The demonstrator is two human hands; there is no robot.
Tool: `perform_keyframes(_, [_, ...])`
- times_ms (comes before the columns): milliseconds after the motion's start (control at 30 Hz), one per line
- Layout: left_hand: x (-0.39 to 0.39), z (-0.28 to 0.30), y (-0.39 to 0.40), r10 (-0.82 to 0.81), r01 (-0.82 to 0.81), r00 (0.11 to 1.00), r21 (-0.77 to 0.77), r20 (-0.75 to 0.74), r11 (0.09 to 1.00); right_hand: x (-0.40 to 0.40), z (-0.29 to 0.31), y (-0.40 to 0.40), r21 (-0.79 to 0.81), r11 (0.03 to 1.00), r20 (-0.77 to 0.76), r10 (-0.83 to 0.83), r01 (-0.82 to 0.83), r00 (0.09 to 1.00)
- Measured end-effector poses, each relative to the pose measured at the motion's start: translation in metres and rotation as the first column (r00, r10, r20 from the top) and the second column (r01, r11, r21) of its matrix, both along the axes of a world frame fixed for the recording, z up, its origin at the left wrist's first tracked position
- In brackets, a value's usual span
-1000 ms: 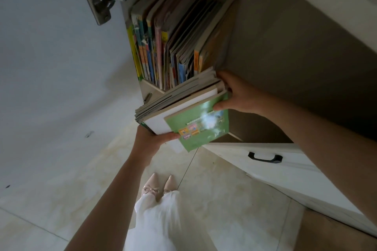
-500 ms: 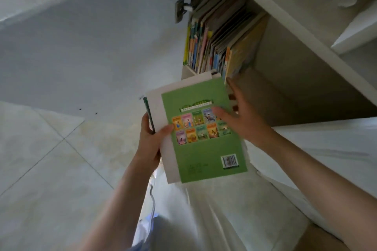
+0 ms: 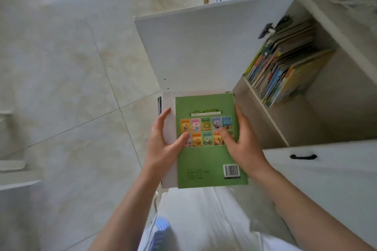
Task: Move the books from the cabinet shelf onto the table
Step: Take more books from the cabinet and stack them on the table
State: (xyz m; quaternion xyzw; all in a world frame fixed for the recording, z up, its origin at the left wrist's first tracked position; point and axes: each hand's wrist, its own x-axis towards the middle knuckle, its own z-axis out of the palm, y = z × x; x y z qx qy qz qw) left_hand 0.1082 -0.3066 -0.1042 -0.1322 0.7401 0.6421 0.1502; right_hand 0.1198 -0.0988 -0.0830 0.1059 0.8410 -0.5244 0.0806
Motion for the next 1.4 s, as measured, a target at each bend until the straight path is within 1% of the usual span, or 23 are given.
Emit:
perform_keyframes(67, [0.027,0.001,-0.023,0.052,-0.053,0.998,-0.035,-0.039,0.998,0.017,0.003,-0.024,0.016,0.998,-0.001,0.055,-0.055,0.999])
perform_keyframes(133, [0.055,0.001,-0.045,0.099,-0.101,0.993,-0.032,-0.068,0.994,0.036,0.005,-0.047,0.047,0.995,0.001,0.092,-0.092,0.996])
perform_keyframes(200, [0.094,0.004,-0.075,0.163,-0.166,0.984,-0.033,-0.077,0.986,0.063,0.009,-0.078,0.09,0.984,0.013,0.153,-0.153,0.988])
perform_keyframes(333, [0.166,0.011,-0.127,0.294,-0.3,0.953,-0.106,-0.073,0.948,0.111,0.016,-0.135,0.138,0.947,0.017,0.29,-0.29,0.957])
perform_keyframes(500, [0.262,0.024,-0.195,0.524,-0.529,0.848,-0.121,-0.076,0.84,0.155,0.018,-0.22,0.14,0.831,0.032,0.539,-0.538,0.842])
perform_keyframes(600, [0.31,0.026,-0.238,0.657,-0.66,0.751,-0.12,-0.068,0.742,0.174,0.024,-0.282,0.165,0.726,0.019,0.674,-0.667,0.738])
perform_keyframes(633, [0.317,0.026,-0.246,0.686,-0.687,0.726,-0.118,-0.06,0.717,0.178,0.026,-0.294,0.164,0.707,0.015,0.696,-0.688,0.718])
perform_keyframes(767, [0.36,0.026,-0.296,0.831,-0.831,0.553,-0.107,-0.055,0.546,0.192,0.03,-0.374,0.193,0.549,0.004,0.828,-0.813,0.56])
perform_keyframes(933, [0.385,0.029,-0.356,0.94,-0.939,0.337,-0.094,-0.059,0.331,0.191,0.025,-0.477,0.217,0.356,0.034,0.928,-0.909,0.371])
perform_keyframes(1000, [0.393,0.032,-0.384,0.969,-0.967,0.246,-0.075,-0.037,0.243,0.192,0.028,-0.522,0.198,0.278,0.056,0.954,-0.94,0.294])
perform_keyframes(1067, [0.4,0.035,-0.41,0.983,-0.981,0.18,-0.075,-0.033,0.177,0.193,0.033,-0.561,0.194,0.201,0.056,0.975,-0.96,0.216])
perform_keyframes(1100, [0.405,0.036,-0.425,0.991,-0.989,0.13,-0.076,-0.033,0.127,0.194,0.035,-0.587,0.192,0.151,0.053,0.985,-0.97,0.164])
perform_keyframes(1133, [0.408,0.039,-0.433,0.995,-0.992,0.102,-0.078,-0.024,0.1,0.195,0.038,-0.601,0.178,0.129,0.049,0.989,-0.976,0.139])
perform_keyframes(1267, [0.432,0.046,-0.479,0.996,-0.994,-0.077,-0.075,-0.034,-0.079,0.215,0.044,-0.682,0.149,-0.046,0.045,0.998,-0.988,-0.039])
perform_keyframes(1400, [0.46,0.051,-0.515,0.981,-0.975,-0.185,-0.113,-0.052,-0.189,0.241,0.048,-0.74,0.134,-0.167,0.026,0.986,-0.977,-0.165])
